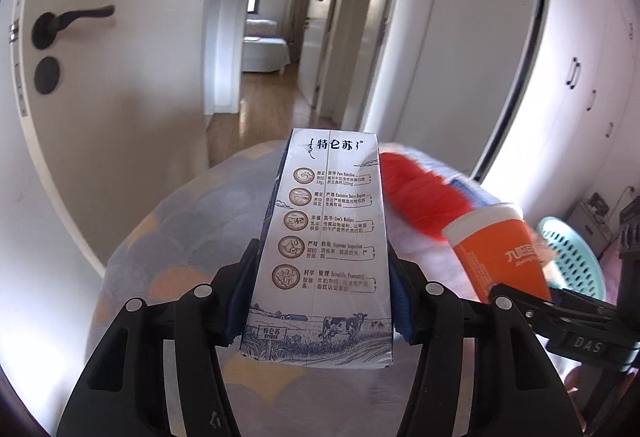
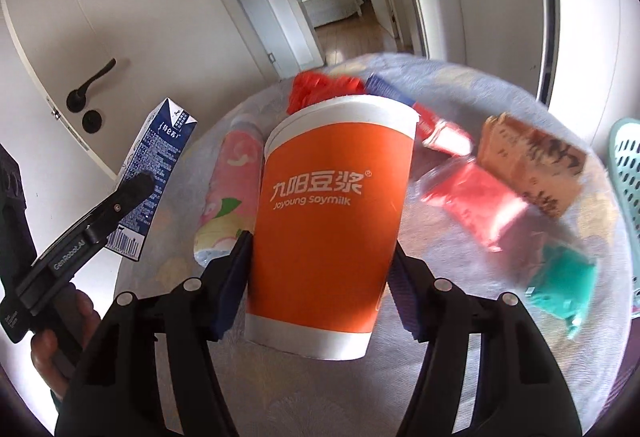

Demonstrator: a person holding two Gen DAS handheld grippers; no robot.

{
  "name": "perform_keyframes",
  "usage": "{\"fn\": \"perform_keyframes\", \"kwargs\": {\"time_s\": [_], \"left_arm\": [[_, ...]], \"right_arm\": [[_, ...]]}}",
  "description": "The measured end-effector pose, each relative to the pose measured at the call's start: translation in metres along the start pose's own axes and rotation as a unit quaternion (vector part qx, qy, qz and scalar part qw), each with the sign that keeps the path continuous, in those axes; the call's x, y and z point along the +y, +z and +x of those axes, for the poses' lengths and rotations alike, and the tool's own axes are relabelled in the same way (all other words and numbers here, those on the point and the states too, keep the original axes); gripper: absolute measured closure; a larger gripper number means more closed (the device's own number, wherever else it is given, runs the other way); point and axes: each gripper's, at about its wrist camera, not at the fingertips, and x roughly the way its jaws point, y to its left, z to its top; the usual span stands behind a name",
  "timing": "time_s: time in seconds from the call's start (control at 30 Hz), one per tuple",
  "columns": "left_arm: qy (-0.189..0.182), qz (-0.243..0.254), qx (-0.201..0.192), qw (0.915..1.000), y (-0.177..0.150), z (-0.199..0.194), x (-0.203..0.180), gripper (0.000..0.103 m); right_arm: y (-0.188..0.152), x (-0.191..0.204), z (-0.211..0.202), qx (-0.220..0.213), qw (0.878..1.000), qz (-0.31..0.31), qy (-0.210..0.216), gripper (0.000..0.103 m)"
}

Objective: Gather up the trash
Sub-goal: 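Grasp the milk carton with the left tool while the right tool grasps the orange paper cup, then carry both items over the teal basket and open both tools to drop them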

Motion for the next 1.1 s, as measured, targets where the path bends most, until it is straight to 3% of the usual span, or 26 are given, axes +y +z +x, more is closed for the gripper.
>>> {"fn": "perform_keyframes", "kwargs": {"time_s": [0.3, 0.57, 0.77, 0.93, 1.1], "left_arm": [[-0.085, 0.038, -0.02, 0.9955, 0.008, 0.0, -0.089, 0.049], [-0.162, 0.058, 0.004, 0.9851, 0.01, 0.028, -0.192, 0.049], [-0.21, 0.082, 0.042, 0.9734, 0.008, 0.058, -0.27, 0.049], [-0.245, 0.094, 0.066, 0.9627, 0.001, 0.088, -0.323, 0.049], [-0.255, 0.103, 0.108, 0.9553, -0.015, 0.13, -0.367, 0.049]], "right_arm": [[0.01, -0.043, -0.079, -0.092, 0.994, 0.017, -0.056, 0.043], [0.012, -0.118, -0.13, -0.142, 0.979, 0.081, -0.124, 0.043], [0.008, -0.196, -0.148, -0.148, 0.961, 0.14, -0.187, 0.043], [0.008, -0.26, -0.149, -0.131, 0.949, 0.194, -0.213, 0.043], [0.006, -0.304, -0.145, -0.12, 0.936, 0.23, -0.236, 0.043]]}}
